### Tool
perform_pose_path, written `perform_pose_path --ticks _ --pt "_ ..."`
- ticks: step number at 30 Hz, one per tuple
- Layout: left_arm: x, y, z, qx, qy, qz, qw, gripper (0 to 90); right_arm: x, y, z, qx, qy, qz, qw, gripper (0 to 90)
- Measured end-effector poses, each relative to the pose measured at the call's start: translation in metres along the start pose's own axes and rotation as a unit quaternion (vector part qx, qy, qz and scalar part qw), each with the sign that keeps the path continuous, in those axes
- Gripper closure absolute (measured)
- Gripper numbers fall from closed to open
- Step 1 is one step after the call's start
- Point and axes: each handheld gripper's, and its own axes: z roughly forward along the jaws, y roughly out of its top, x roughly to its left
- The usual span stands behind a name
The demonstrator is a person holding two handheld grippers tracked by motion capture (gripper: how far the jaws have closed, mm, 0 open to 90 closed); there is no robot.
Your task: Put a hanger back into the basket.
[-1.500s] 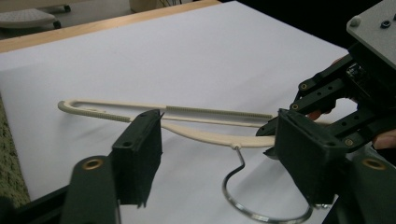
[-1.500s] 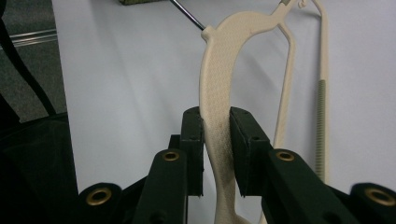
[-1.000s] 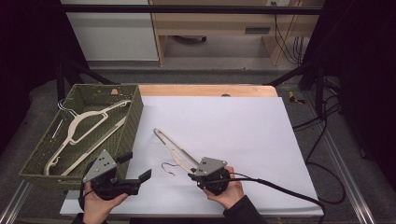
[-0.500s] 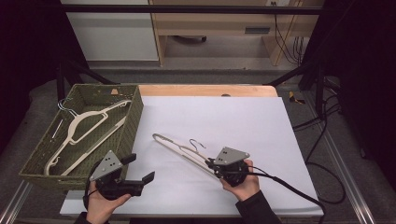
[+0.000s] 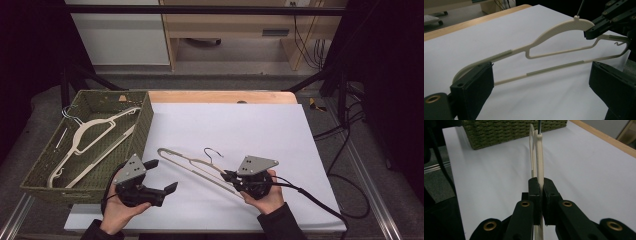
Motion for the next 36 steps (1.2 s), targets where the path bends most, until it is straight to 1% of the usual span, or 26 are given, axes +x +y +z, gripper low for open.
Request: perform_pose_path --ticks 1,3,5,9,11,13,16,17,18,19,20,21,22,23,24,26,27,28,29,33,36 --pt "-0.002 0.004 0.004 0.005 -0.006 0.007 0.9999 5.7 0.000 0.000 0.000 -0.002 0.003 -0.002 1.0000 87.0" --pt "-0.004 0.009 0.010 0.010 -0.010 0.017 0.9998 5.7 0.001 0.000 -0.001 -0.006 0.016 -0.002 0.9998 87.0" --pt "-0.005 0.013 0.015 0.015 -0.018 0.022 0.9995 6.1 0.002 0.001 -0.002 -0.009 0.026 0.001 0.9996 87.0" --pt "-0.005 0.015 0.026 0.026 -0.024 0.024 0.9991 7.3 0.003 0.001 -0.003 -0.012 0.043 0.000 0.9990 87.0" --pt "-0.005 0.016 0.032 0.035 -0.028 0.029 0.9986 10.0 0.004 0.001 -0.002 -0.012 0.053 -0.003 0.9985 87.0" --pt "-0.006 0.016 0.036 0.041 -0.030 0.032 0.9982 11.0 0.004 0.001 -0.002 -0.011 0.053 -0.003 0.9985 87.0" --pt "-0.007 0.016 0.043 0.051 -0.036 0.039 0.9973 16.3 0.005 0.000 0.000 -0.010 0.062 -0.004 0.9980 87.0" --pt "-0.007 0.016 0.045 0.056 -0.036 0.041 0.9969 20.4 0.006 0.000 0.000 -0.008 0.066 -0.003 0.9978 87.0" --pt "-0.008 0.016 0.046 0.058 -0.035 0.045 0.9967 20.4 0.006 0.000 0.000 -0.008 0.066 -0.003 0.9978 87.0" --pt "-0.008 0.015 0.048 0.063 -0.039 0.048 0.9961 25.1 0.006 0.000 0.001 -0.008 0.069 -0.004 0.9976 87.0" --pt "-0.009 0.015 0.049 0.063 -0.040 0.049 0.9960 25.1 0.006 0.000 0.001 -0.008 0.069 -0.004 0.9976 87.0" --pt "-0.009 0.014 0.051 0.069 -0.041 0.054 0.9953 26.7 0.006 0.000 0.001 -0.007 0.069 -0.004 0.9976 87.0" --pt "-0.010 0.014 0.051 0.070 -0.040 0.057 0.9951 30.5 0.006 0.000 0.002 -0.006 0.070 -0.005 0.9975 87.0" --pt "-0.010 0.013 0.052 0.072 -0.041 0.060 0.9948 36.5 0.007 0.000 0.002 -0.003 0.076 -0.004 0.9971 87.0" --pt "-0.010 0.013 0.052 0.072 -0.040 0.062 0.9947 36.5 0.007 0.000 0.002 -0.003 0.076 -0.004 0.9971 87.0" --pt "-0.009 0.012 0.052 0.074 -0.044 0.059 0.9946 42.7 0.007 -0.001 0.004 -0.003 0.080 -0.004 0.9968 87.0" --pt "-0.009 0.012 0.052 0.074 -0.044 0.057 0.9947 49.1 0.008 -0.001 0.005 -0.001 0.084 -0.004 0.9964 87.0" --pt "-0.009 0.012 0.052 0.074 -0.047 0.058 0.9945 49.1 0.008 -0.001 0.005 -0.001 0.084 -0.004 0.9964 87.0" --pt "-0.009 0.012 0.052 0.076 -0.049 0.060 0.9941 51.0 0.008 -0.001 0.005 0.000 0.085 -0.004 0.9964 87.0" --pt "-0.010 0.011 0.053 0.082 -0.048 0.071 0.9930 58.2 0.009 -0.001 0.006 0.004 0.092 -0.006 0.9958 87.0" --pt "-0.011 0.010 0.054 0.089 -0.049 0.079 0.9918 60.4 0.009 -0.001 0.007 0.006 0.096 -0.007 0.9954 87.0"
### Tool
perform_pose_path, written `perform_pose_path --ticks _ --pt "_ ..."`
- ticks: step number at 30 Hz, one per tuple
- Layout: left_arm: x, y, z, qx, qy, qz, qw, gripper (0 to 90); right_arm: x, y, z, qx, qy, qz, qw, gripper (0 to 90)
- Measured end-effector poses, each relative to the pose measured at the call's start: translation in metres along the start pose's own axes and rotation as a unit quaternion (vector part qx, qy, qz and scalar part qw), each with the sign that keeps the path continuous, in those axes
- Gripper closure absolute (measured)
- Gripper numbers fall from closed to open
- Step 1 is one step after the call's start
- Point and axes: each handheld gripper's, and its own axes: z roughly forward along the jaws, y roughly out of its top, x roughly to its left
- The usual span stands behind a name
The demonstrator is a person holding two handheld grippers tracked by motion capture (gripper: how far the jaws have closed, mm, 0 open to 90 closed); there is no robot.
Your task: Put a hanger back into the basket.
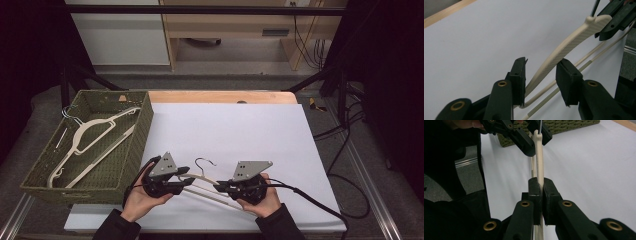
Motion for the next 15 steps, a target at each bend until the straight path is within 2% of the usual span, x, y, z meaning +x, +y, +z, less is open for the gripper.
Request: perform_pose_path --ticks 1,5,8,9,10,15 --pt "-0.001 -0.001 0.000 0.010 -0.001 0.002 0.9999 61.9 0.000 0.000 0.001 0.004 0.004 0.002 1.0000 86.9" --pt "-0.002 -0.001 -0.001 0.023 0.002 0.012 0.9997 64.8 -0.001 -0.001 0.002 0.007 0.008 0.002 0.9999 86.5" --pt "-0.005 0.000 -0.003 0.027 0.001 0.014 0.9995 68.6 -0.001 -0.001 0.002 0.006 -0.005 -0.001 1.0000 84.1" --pt "-0.006 0.001 -0.004 0.027 -0.002 0.014 0.9995 71.6 -0.001 -0.001 0.001 0.000 -0.022 -0.007 0.9997 82.1" --pt "-0.007 0.001 -0.005 0.028 -0.004 0.015 0.9995 71.6 -0.001 -0.001 0.001 0.000 -0.022 -0.007 0.9997 82.1" --pt "-0.013 0.003 -0.006 0.034 -0.015 0.005 0.9993 76.8 -0.001 0.000 -0.002 -0.013 -0.048 -0.015 0.9987 77.5"
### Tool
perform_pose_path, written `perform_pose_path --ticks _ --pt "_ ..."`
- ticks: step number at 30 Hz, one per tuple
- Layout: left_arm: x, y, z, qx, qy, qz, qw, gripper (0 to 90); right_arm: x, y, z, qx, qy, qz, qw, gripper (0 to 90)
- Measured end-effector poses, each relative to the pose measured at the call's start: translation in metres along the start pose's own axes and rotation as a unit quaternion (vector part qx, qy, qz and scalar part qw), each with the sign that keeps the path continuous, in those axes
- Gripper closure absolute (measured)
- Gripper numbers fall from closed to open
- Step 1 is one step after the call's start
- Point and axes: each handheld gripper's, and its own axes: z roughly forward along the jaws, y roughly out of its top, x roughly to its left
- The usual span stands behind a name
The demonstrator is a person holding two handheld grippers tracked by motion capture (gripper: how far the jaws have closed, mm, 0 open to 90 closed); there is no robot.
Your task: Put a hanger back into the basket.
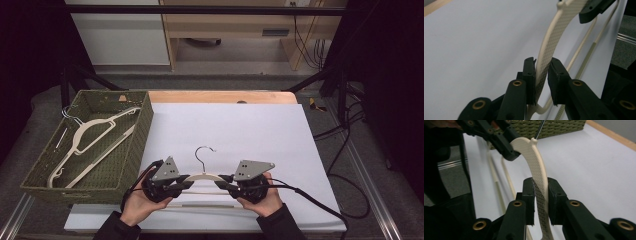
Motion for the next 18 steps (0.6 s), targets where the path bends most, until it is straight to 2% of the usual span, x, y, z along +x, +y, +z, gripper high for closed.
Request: perform_pose_path --ticks 2,6,11,15,16,18 --pt "-0.002 0.000 0.000 0.001 -0.004 -0.004 1.0000 78.8 0.000 0.000 -0.001 -0.001 -0.014 -0.005 0.9999 74.6" --pt "-0.006 0.001 -0.001 0.000 -0.014 -0.008 0.9999 80.8 -0.001 0.000 -0.001 -0.005 -0.029 -0.008 0.9996 70.8" --pt "-0.011 0.002 -0.002 -0.003 -0.024 -0.014 0.9996 82.4 -0.001 -0.001 0.000 -0.005 -0.036 -0.008 0.9993 66.5" --pt "-0.016 0.003 -0.004 -0.005 -0.044 -0.015 0.9989 85.0 -0.002 -0.002 0.001 -0.010 -0.044 -0.009 0.9989 60.7" --pt "-0.018 0.003 -0.004 -0.008 -0.050 -0.016 0.9986 86.3 -0.002 -0.002 0.001 -0.013 -0.051 -0.017 0.9985 58.1" --pt "-0.023 0.005 -0.006 -0.013 -0.049 -0.017 0.9986 86.6 -0.002 -0.002 0.000 -0.013 -0.051 -0.015 0.9985 57.3"
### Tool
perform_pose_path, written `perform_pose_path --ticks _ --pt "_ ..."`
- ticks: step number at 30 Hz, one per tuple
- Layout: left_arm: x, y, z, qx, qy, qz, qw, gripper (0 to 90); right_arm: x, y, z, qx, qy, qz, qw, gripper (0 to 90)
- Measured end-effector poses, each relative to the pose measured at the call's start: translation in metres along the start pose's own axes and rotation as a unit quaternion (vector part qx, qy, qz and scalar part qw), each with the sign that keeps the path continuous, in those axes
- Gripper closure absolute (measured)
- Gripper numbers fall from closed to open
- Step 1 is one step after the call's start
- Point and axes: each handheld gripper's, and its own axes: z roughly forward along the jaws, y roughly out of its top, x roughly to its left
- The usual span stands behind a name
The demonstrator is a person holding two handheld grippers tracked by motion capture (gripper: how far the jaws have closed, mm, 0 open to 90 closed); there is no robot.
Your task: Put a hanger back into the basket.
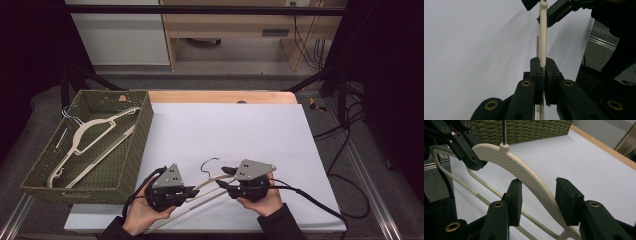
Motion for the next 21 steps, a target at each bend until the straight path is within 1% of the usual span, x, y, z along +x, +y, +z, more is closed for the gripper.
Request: perform_pose_path --ticks 3,5,6,7,8,11,12,13,14,15,16,17,18,19,21 --pt "-0.002 0.000 -0.002 -0.006 0.004 0.000 1.0000 86.7 0.000 0.000 -0.001 -0.004 0.003 0.005 1.0000 54.6" --pt "-0.003 0.001 -0.005 -0.010 0.013 -0.003 0.9999 86.7 -0.001 0.000 -0.003 -0.011 0.005 0.005 0.9999 49.7" --pt "-0.003 0.001 -0.007 -0.011 0.019 -0.005 0.9998 86.7 -0.001 0.001 -0.006 -0.020 -0.004 0.006 0.9998 45.4" --pt "-0.003 0.001 -0.009 -0.013 0.024 -0.008 0.9996 86.7 -0.001 0.001 -0.006 -0.020 -0.004 0.006 0.9998 45.4" --pt "-0.002 0.001 -0.011 -0.015 0.030 -0.011 0.9994 86.7 -0.002 0.001 -0.008 -0.026 -0.004 0.010 0.9996 43.4" --pt "0.001 0.000 -0.016 -0.018 0.044 -0.019 0.9987 86.7 -0.007 0.001 -0.015 -0.043 -0.004 0.030 0.9986 37.4" --pt "0.003 -0.001 -0.018 -0.019 0.049 -0.021 0.9984 86.7 -0.012 -0.002 -0.022 -0.053 -0.009 0.047 0.9975 34.6" --pt "0.004 -0.001 -0.020 -0.020 0.052 -0.024 0.9982 86.7 -0.012 -0.002 -0.022 -0.053 -0.009 0.047 0.9975 34.6" --pt "0.006 -0.002 -0.022 -0.023 0.057 -0.027 0.9978 86.7 -0.014 -0.003 -0.024 -0.056 -0.012 0.053 0.9969 33.3" --pt "0.007 -0.002 -0.023 -0.025 0.059 -0.030 0.9975 86.7 -0.018 -0.005 -0.029 -0.061 -0.016 0.065 0.9959 31.8" --pt "0.008 -0.002 -0.025 -0.027 0.062 -0.030 0.9972 86.7 -0.025 -0.008 -0.036 -0.072 -0.025 0.085 0.9935 30.3" --pt "0.008 -0.002 -0.026 -0.029 0.064 -0.033 0.9970 86.7 -0.025 -0.008 -0.036 -0.072 -0.025 0.085 0.9935 30.3" --pt "0.009 -0.003 -0.027 -0.032 0.066 -0.035 0.9967 86.7 -0.031 -0.012 -0.043 -0.080 -0.035 0.103 0.9908 27.9" --pt "0.010 -0.003 -0.028 -0.033 0.068 -0.035 0.9966 86.7 -0.031 -0.012 -0.043 -0.080 -0.035 0.103 0.9908 27.9" --pt "0.011 -0.003 -0.030 -0.036 0.073 -0.038 0.9959 86.6 -0.036 -0.016 -0.049 -0.085 -0.047 0.114 0.9887 25.6"
